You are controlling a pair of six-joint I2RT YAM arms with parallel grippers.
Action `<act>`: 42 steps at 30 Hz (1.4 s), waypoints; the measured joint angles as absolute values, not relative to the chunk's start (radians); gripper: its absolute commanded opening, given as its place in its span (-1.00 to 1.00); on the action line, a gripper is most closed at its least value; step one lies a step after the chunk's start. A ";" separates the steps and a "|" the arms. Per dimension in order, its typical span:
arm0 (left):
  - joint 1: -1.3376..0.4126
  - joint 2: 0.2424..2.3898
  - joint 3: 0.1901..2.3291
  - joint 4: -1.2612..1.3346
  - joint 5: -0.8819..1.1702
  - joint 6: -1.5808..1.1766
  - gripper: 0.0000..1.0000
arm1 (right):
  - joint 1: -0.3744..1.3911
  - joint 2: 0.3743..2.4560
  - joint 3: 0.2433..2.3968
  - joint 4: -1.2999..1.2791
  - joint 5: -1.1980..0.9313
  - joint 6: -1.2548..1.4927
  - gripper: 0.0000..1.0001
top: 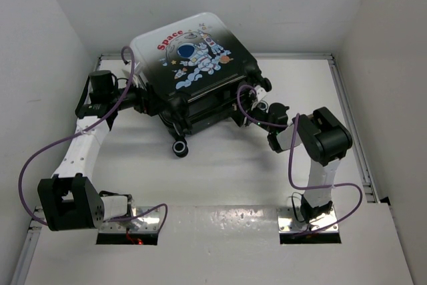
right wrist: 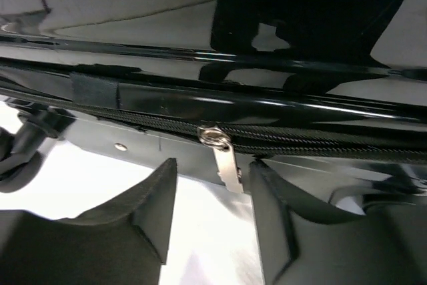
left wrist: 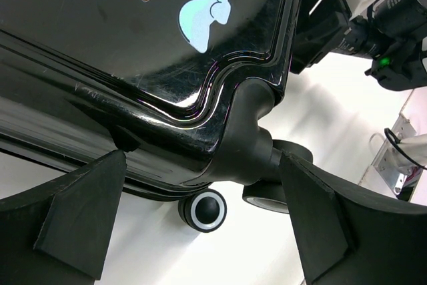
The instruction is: Pack the luggage
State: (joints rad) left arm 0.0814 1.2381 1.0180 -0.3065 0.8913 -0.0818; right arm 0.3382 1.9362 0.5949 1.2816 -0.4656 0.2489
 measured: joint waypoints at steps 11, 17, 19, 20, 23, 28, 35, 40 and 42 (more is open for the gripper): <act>0.082 1.238 1.008 -0.297 0.890 -0.084 0.96 | 0.355 1.938 0.629 1.247 -0.506 0.308 -1.00; 0.084 1.237 0.997 -0.283 0.890 -0.090 0.88 | 0.357 1.931 0.611 1.244 -0.478 0.311 -0.96; 0.076 1.231 0.982 -0.279 0.889 -0.091 0.88 | 0.358 1.916 0.592 1.249 -0.467 0.313 -0.56; 0.073 1.225 0.971 -0.279 0.886 -0.091 0.88 | 0.358 1.908 0.582 1.250 -0.464 0.317 -0.46; 0.060 1.205 0.943 -0.280 0.884 -0.091 0.88 | 0.361 1.890 0.564 1.261 -0.458 0.318 -0.41; 0.055 1.182 0.928 -0.281 0.878 -0.091 0.88 | 0.370 1.891 0.575 1.272 -0.448 0.318 -0.38; 0.055 1.179 0.927 -0.279 0.870 -0.091 0.91 | 0.371 1.906 0.618 1.263 -0.438 0.332 -0.71; 0.055 1.179 0.927 -0.279 0.868 -0.092 0.88 | 0.376 1.915 0.626 1.260 -0.404 0.330 -1.00; 0.054 1.179 0.926 -0.279 0.867 -0.093 0.79 | 0.379 1.915 0.626 1.260 -0.394 0.321 -1.00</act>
State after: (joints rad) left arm 0.0536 1.1790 0.9264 -0.2790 0.8673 -0.0933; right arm 0.3790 1.9152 0.6258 1.2598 -0.3939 0.3214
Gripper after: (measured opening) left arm 0.936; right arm 0.009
